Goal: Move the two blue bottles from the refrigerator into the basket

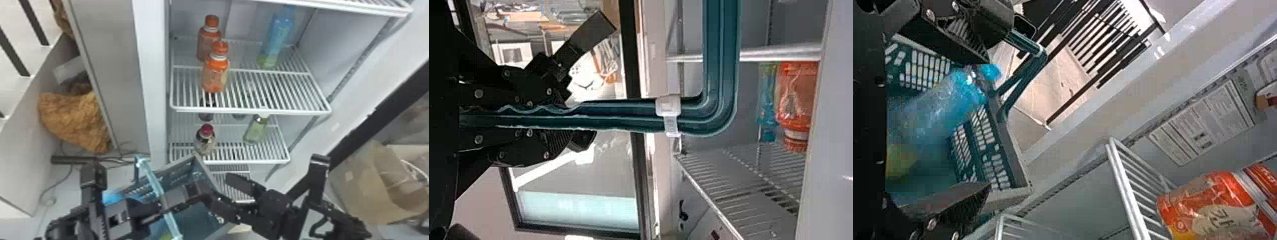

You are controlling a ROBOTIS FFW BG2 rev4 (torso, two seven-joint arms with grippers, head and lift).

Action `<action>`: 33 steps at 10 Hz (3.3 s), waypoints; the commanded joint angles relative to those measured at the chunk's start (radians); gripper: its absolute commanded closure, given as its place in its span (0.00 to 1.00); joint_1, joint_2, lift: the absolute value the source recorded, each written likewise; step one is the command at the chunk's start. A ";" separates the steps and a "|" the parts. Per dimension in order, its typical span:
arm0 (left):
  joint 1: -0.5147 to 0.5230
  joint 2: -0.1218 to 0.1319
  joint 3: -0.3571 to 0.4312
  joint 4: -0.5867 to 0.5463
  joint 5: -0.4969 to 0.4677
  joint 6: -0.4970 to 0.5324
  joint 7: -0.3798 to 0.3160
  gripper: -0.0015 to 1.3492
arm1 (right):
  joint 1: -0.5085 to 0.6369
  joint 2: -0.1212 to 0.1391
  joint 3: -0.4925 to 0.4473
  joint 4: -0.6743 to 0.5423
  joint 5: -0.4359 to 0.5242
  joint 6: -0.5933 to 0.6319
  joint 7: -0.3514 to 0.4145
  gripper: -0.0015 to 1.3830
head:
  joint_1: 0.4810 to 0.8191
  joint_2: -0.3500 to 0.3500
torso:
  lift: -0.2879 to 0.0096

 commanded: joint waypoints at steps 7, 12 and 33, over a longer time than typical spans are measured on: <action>0.004 0.000 0.000 0.000 0.002 0.000 0.000 0.89 | -0.037 0.052 -0.175 -0.026 0.040 -0.244 -0.023 0.08 | 0.63 0.07 | 0.93; 0.007 0.002 -0.002 0.000 0.004 0.002 0.000 0.89 | -0.169 0.060 -0.199 0.077 0.064 -0.372 -0.080 0.08 | 0.63 0.00 | 0.93; -0.008 0.005 -0.012 0.007 0.002 0.005 0.000 0.89 | -0.815 0.023 -0.054 0.762 0.294 -0.600 -0.273 0.08 | 0.63 0.00 | 0.93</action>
